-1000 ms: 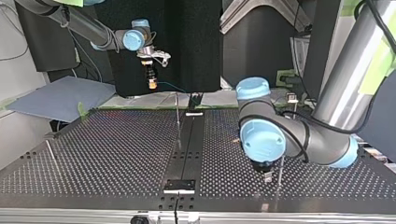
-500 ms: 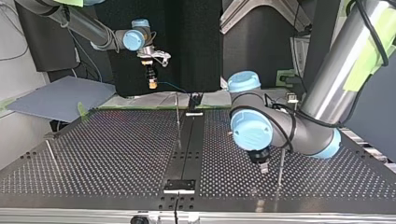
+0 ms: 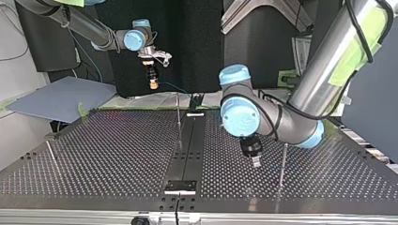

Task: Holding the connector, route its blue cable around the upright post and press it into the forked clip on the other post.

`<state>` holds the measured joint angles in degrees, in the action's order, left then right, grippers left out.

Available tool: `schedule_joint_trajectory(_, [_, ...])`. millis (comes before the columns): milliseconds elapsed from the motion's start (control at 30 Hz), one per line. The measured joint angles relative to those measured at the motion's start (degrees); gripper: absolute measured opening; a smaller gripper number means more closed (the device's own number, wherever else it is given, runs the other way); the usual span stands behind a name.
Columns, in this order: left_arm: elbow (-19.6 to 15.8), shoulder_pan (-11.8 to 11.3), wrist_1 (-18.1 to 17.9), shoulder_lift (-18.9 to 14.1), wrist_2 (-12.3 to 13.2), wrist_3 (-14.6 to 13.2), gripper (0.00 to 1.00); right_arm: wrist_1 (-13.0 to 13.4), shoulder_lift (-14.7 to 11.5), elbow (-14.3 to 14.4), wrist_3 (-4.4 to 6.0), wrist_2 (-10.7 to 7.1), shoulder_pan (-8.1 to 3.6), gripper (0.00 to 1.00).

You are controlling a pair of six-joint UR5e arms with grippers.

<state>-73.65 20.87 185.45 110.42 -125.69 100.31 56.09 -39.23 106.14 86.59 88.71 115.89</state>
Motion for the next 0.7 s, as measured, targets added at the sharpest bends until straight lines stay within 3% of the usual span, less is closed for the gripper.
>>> schedule_joint_trajectory(267, [-0.57,1.16,-1.16,0.41,-2.86,-3.3,0.99,0.03,0.05,0.0,0.03,0.02,0.0,0.0])
schedule_joint_trajectory(467, [-0.61,2.53,-1.55,2.75,-5.33,-6.17,0.99,-0.03,0.06,0.0,0.0,-0.01,0.0,0.0])
schedule_joint_trajectory(700, [-2.54,3.93,-4.4,4.88,-6.05,-9.74,0.99,-0.11,0.06,0.0,-0.16,-0.02,-0.07,0.0])
